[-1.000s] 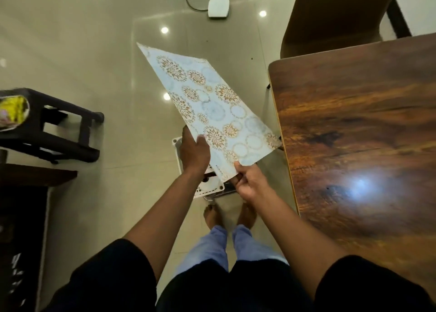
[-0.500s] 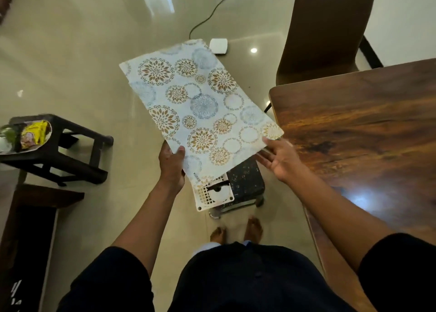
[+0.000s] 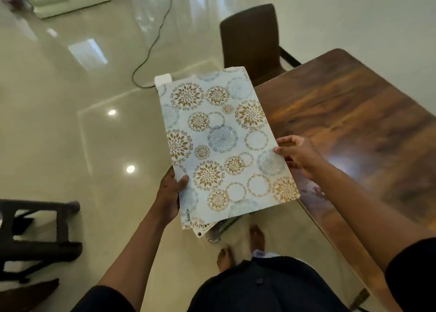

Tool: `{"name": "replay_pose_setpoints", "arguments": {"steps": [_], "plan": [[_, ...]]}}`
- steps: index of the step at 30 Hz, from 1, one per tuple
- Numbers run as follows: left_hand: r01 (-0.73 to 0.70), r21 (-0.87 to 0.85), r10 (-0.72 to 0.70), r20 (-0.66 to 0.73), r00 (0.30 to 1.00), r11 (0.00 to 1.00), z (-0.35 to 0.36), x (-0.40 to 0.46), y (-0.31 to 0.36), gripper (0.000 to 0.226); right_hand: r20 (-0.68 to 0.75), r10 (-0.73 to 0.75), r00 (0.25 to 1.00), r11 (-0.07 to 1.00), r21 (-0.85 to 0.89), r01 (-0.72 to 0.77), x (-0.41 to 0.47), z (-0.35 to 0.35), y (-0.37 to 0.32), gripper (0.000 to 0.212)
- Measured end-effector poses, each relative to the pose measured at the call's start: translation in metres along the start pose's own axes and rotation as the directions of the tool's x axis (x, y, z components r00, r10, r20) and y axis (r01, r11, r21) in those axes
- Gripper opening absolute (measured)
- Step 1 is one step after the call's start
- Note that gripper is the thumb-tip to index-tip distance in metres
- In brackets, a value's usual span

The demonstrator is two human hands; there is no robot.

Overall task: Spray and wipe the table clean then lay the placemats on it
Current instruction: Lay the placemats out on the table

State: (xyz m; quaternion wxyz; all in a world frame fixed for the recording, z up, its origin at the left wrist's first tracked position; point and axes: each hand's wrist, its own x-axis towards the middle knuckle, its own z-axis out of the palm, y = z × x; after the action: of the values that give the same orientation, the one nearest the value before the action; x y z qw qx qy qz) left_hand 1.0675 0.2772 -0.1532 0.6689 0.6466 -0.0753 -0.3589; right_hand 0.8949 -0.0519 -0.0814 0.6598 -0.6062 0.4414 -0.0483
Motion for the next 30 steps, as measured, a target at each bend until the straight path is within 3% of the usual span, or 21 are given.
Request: {"name": "replay_pose_setpoints", "arguments": {"steps": [9, 15, 21, 30], "plan": [[0.067, 0.015, -0.068, 0.323, 0.944, 0.998, 0.076, 0.019, 0.003, 0.050, -0.339, -0.032, 0.940, 0.991, 0.108, 0.073, -0.062, -0.071, 0.046, 0.029], [0.230, 0.003, -0.203, 0.479, 0.854, 0.973, 0.152, 0.028, 0.015, 0.053, -0.481, 0.012, 0.877, 0.980, 0.180, 0.086, -0.107, -0.135, 0.082, 0.026], [0.340, 0.033, -0.298, 0.568, 0.767, 0.940, 0.234, 0.015, 0.022, 0.057, -0.586, 0.059, 0.808, 0.948, 0.286, 0.138, -0.159, -0.191, 0.112, 0.026], [0.256, 0.143, -0.288, 0.615, 0.734, 0.956, 0.337, -0.040, -0.007, 0.048, -0.675, 0.081, 0.734, 0.943, 0.291, 0.164, -0.233, -0.276, 0.181, 0.032]]}}
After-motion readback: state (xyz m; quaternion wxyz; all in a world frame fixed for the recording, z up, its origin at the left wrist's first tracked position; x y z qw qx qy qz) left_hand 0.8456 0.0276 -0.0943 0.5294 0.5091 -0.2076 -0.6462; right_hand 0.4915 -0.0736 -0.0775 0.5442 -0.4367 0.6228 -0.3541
